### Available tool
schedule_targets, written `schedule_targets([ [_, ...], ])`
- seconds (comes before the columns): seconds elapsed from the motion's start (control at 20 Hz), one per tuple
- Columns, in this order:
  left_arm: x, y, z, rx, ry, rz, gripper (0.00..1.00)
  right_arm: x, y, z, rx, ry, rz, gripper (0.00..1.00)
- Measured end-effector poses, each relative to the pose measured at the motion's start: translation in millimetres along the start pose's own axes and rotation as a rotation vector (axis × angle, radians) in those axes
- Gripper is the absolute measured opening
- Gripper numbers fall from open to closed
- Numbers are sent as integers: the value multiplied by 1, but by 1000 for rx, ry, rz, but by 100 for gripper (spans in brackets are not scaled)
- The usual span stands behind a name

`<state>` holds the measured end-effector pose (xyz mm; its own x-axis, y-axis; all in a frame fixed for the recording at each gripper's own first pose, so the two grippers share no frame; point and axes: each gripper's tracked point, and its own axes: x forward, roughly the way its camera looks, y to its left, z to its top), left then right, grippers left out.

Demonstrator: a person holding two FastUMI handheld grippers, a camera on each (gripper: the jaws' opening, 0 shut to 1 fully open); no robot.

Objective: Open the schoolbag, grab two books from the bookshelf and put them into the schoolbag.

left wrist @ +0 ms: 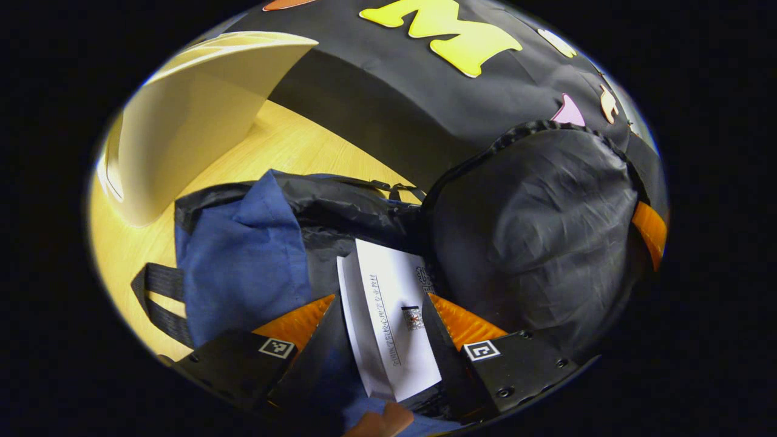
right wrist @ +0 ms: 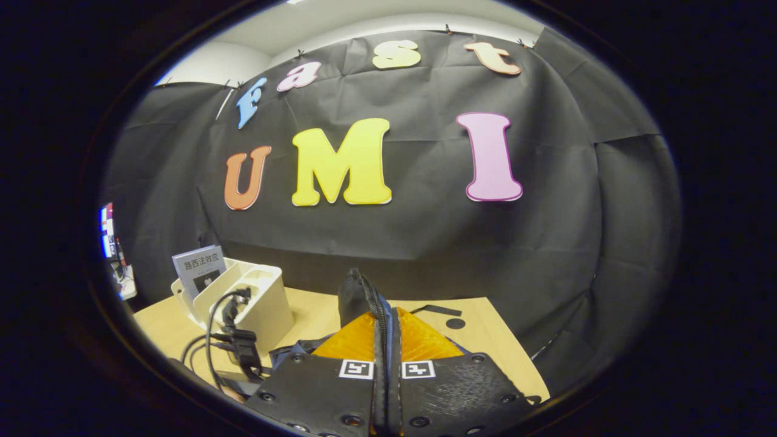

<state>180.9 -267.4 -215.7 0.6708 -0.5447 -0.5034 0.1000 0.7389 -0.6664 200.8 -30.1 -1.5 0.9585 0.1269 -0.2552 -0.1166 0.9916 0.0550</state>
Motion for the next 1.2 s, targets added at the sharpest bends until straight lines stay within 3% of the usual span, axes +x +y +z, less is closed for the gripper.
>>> schedule_targets([
  [0.3,-55,23,26,131,-34,47,86,-1,0,-6,-22,8,-38,2],
  [0.55,-114,35,55,298,-105,65,86,-7,11,-14,-9,9,-42,0],
  [0.7,-150,52,92,378,-190,106,85,-9,20,-18,-9,12,-30,2],
  [0.85,-180,66,120,383,-244,141,85,-10,27,-19,-10,17,-36,2],
  [1.05,-222,86,173,444,-361,237,85,-13,28,-19,-40,21,-58,2],
  [1.2,-251,91,225,496,-477,253,85,-14,28,-21,-43,28,-63,2],
])
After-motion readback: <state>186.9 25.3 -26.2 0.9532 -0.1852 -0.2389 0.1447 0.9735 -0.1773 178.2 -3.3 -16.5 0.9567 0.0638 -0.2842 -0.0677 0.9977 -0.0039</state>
